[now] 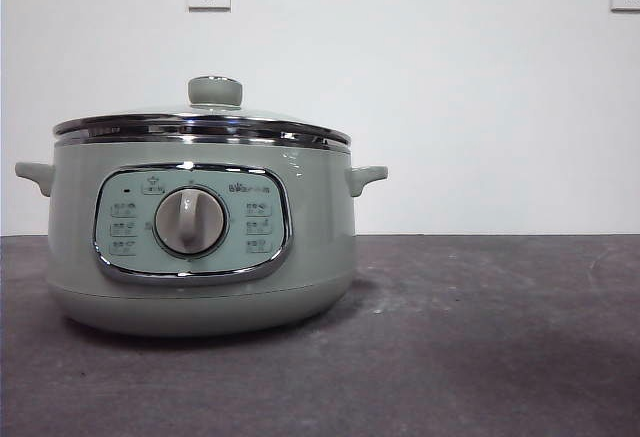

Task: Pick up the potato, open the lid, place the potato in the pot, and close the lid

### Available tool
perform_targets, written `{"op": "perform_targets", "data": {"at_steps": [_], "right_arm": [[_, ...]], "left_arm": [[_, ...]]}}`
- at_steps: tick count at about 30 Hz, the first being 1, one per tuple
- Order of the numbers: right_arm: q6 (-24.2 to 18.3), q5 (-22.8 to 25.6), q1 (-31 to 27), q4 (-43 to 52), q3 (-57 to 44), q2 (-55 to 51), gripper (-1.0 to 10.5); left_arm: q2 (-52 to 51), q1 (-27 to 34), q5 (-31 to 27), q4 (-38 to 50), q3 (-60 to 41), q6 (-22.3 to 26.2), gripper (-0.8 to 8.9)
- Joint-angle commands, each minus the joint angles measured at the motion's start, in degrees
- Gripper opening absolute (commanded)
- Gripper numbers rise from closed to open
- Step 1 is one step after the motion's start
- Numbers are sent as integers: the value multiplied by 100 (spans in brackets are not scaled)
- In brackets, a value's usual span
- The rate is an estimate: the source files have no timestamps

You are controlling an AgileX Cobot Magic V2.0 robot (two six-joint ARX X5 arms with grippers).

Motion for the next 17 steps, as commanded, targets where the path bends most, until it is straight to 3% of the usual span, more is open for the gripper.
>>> {"op": "perform_targets", "data": {"at_steps": [1,17], "right_arm": [[179,11,0,-59,-111,-85,1],[319,42,2,-90,-109,-57,1]], "left_arm": [[-17,17,-11,33,-94,-52,-3],[-17,17,-11,33,-94,-52,-3]]}}
